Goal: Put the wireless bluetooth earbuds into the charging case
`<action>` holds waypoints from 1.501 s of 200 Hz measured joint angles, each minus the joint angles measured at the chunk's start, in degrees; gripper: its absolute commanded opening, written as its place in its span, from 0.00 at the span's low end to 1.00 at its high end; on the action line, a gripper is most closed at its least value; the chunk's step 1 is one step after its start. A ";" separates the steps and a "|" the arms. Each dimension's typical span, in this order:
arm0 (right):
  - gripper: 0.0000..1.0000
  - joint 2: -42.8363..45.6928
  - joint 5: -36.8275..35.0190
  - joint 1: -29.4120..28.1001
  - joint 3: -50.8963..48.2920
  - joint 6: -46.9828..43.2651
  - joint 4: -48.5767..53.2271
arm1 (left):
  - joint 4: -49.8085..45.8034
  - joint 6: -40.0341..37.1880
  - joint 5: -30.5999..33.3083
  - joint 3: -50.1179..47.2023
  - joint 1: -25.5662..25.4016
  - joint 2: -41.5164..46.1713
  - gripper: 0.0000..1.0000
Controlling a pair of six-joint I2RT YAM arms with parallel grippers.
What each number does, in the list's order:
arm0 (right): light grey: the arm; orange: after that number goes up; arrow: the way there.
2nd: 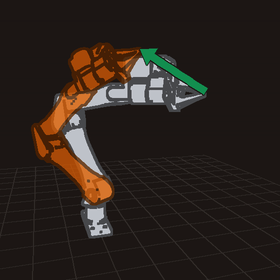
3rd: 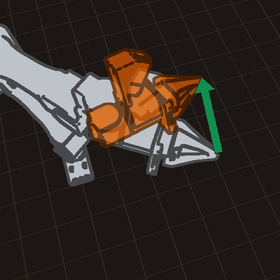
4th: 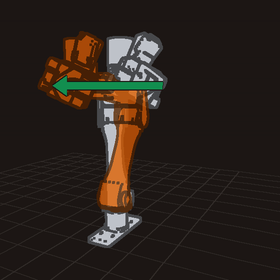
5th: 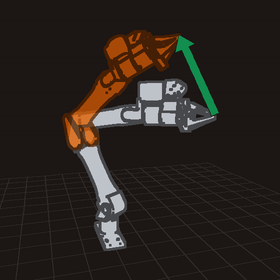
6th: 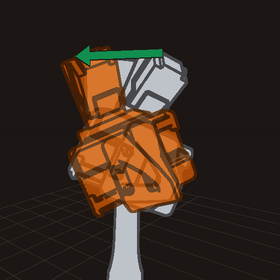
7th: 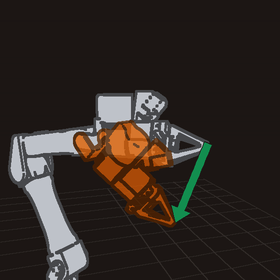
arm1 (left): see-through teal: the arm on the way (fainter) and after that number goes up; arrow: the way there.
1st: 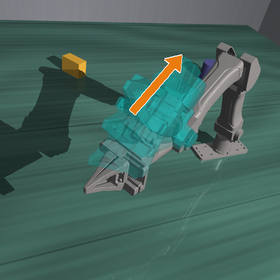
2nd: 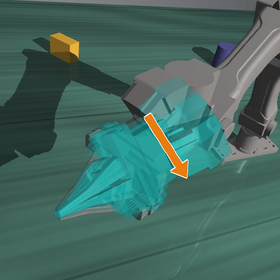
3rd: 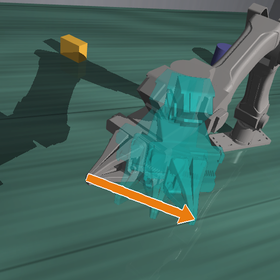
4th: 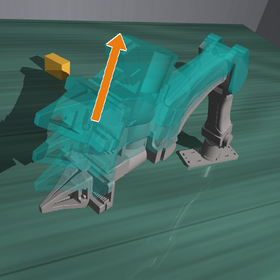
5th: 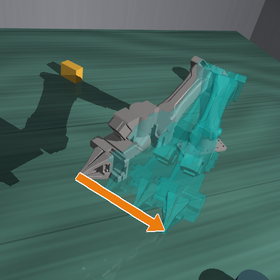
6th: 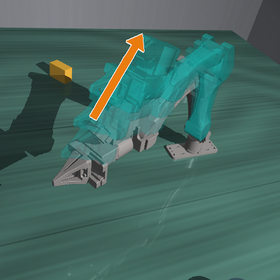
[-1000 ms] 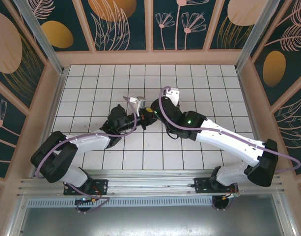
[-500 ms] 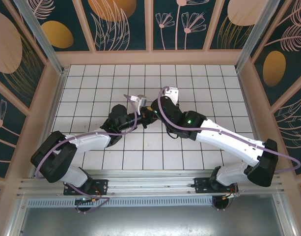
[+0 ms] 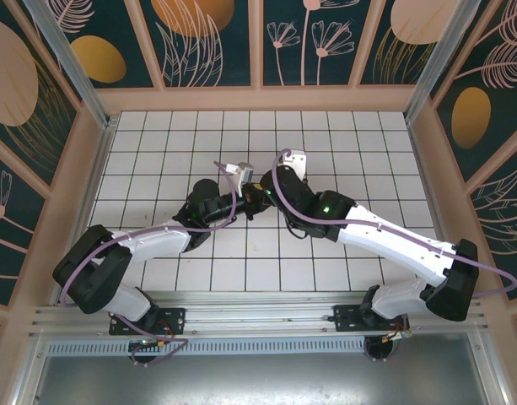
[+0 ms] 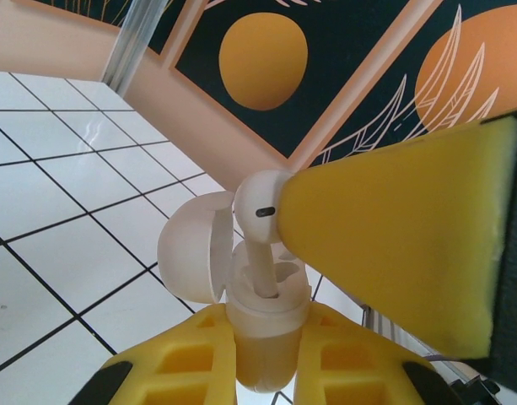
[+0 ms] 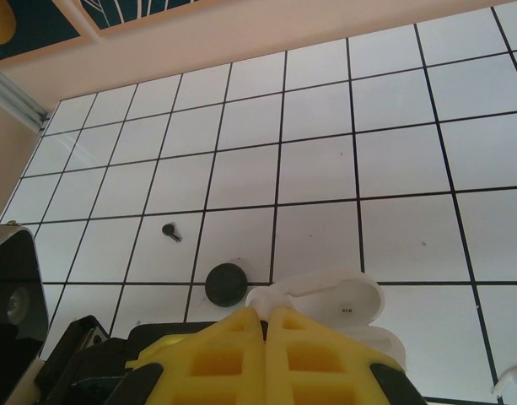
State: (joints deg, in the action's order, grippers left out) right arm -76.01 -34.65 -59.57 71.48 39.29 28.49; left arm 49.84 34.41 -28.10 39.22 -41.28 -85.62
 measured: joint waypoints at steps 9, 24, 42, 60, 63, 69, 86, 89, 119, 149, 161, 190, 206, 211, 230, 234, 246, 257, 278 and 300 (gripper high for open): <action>0.03 0.11 -0.02 0.00 0.00 0.00 0.00 | 0.00 0.00 0.00 0.02 0.00 0.00 0.00; 0.03 0.35 -0.07 0.00 0.00 -0.02 0.37 | 0.00 0.00 -0.02 0.02 0.00 0.02 0.00; 0.03 0.87 -0.24 0.00 -0.02 -0.02 0.66 | 0.00 0.00 -0.02 0.02 0.00 0.07 0.00; 0.03 1.57 -0.48 0.02 -0.15 -0.07 1.18 | 0.00 0.00 -0.02 0.02 0.00 0.09 0.00; 0.03 1.68 -0.48 0.02 -0.17 -0.07 1.31 | 0.00 0.00 0.00 0.02 0.00 0.09 0.00; 0.03 1.90 -0.55 0.00 -0.20 -0.20 1.49 | -0.04 0.00 0.00 0.02 0.00 0.09 0.00; 0.03 2.51 -0.63 0.00 -0.42 -0.52 1.53 | -0.15 0.00 0.02 0.02 0.00 0.09 0.00; 0.03 2.60 -0.66 0.00 -0.50 -0.63 1.55 | -0.15 0.00 0.02 0.02 0.00 0.09 0.00; 0.03 3.13 -0.02 0.00 -1.51 -1.57 1.46 | -0.20 0.00 0.07 0.02 0.02 0.09 0.00; 0.03 3.23 0.20 0.00 -1.81 -2.14 1.25 | -0.48 0.09 0.02 0.02 0.02 0.09 0.00; 0.03 3.23 0.20 0.00 -1.81 -2.54 1.22 | -0.46 0.22 0.00 0.02 0.02 0.09 0.00; 0.03 3.26 0.20 0.00 -1.81 -3.21 1.18 | -0.39 0.22 -0.04 0.02 0.02 0.09 0.00; 0.03 3.32 0.22 0.13 -1.79 -3.48 1.18 | -0.28 0.22 -0.20 0.02 0.02 0.09 0.00; 0.03 3.34 0.20 0.17 -1.79 -3.58 1.18 | -0.13 0.22 -0.22 0.02 0.02 0.09 0.00; 0.03 3.58 0.20 0.35 -1.79 -4.09 1.01 | 0.46 0.20 -0.24 0.00 0.02 0.09 0.00; 0.03 3.63 0.20 0.35 -1.79 -4.28 0.92 | 0.55 0.17 -0.24 0.00 0.02 0.09 0.00; 0.03 3.67 0.20 0.35 -1.79 -4.52 0.79 | 0.85 0.15 -0.24 0.00 0.02 0.09 0.00; 0.03 3.67 0.20 0.35 -1.79 -4.66 0.61 | 1.03 -0.13 -0.24 -0.11 0.02 0.09 0.00; 0.03 3.67 0.20 0.33 -1.77 -4.98 0.33 | 1.46 -0.72 -0.42 -0.33 0.09 0.07 0.00; 0.03 3.67 0.22 0.33 -1.60 -5.84 0.15 | 2.16 -1.40 -0.55 -0.59 0.13 0.07 0.00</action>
State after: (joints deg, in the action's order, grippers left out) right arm -72.34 -34.44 -59.24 69.89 33.45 28.64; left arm 52.01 33.01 -28.64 38.63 -41.15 -85.56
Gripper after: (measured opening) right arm 0.045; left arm 0.130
